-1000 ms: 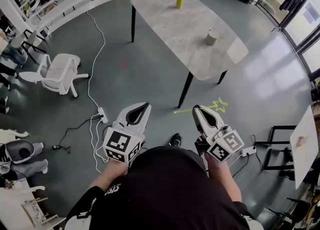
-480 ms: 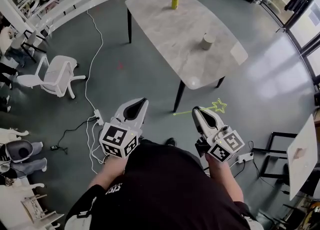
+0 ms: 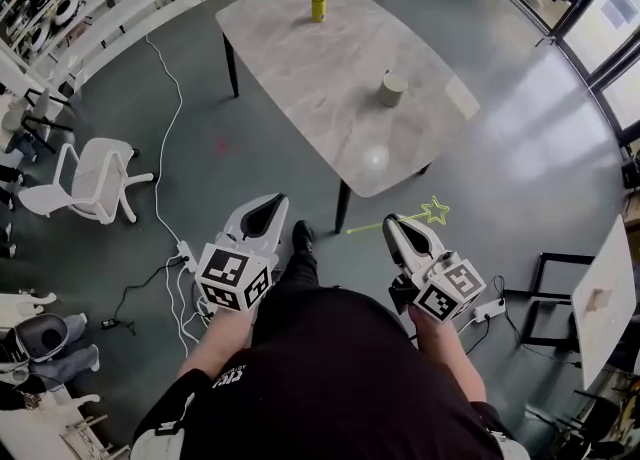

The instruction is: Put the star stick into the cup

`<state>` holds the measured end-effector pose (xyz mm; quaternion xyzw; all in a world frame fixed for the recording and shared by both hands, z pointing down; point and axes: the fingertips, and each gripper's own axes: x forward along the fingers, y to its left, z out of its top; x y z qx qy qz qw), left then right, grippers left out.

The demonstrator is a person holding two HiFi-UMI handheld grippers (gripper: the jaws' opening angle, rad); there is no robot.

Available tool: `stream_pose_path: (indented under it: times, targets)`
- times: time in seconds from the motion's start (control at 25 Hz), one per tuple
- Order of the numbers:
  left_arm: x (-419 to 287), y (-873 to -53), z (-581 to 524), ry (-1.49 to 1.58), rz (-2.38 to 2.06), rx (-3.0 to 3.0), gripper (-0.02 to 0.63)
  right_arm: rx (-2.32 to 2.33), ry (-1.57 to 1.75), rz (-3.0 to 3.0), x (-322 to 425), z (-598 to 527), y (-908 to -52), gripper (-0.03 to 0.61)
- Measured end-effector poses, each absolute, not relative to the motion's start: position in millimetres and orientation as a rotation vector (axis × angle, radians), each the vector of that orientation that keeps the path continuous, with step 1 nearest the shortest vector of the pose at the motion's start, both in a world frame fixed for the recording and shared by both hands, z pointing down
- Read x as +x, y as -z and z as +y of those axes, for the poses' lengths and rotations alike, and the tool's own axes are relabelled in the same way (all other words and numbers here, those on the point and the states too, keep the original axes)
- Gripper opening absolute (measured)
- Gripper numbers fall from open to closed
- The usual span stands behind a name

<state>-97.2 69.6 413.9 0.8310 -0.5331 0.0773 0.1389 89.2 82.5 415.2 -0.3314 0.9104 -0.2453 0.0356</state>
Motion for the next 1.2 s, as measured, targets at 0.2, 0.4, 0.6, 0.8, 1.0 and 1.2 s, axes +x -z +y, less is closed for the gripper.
stream_pose_path:
  times: [0.2,0.4,0.6,0.8,1.0,1.2]
  targets:
    - [-103,-413,8,-0.199,-1.519,2.456,0.003,-1.088,0.720,2.774,88,29,-420,0.026]
    - [-115,-403,-64,-0.219,-1.459,2.526,0.003,-1.134,0.694,2.751,64,-38,-409,0.026]
    - [-132,-394,-118,-0.219,-1.420,2.580,0.003,-1.162,0.690,2.747,35,-88,-405,0.026]
    - [-142,-404,-146,-0.235,-1.330,2.597,0.003,-1.240,0.676,2.714,25,-118,-399,0.026]
    - [-129,-418,-166,-0.248,-1.248,2.595,0.003,-1.316,0.709,2.694,36,-135,-412,0.026]
    - [-102,-425,-187,-0.258,-1.217,2.587,0.003,-1.354,0.745,2.657,65,-163,-424,0.026]
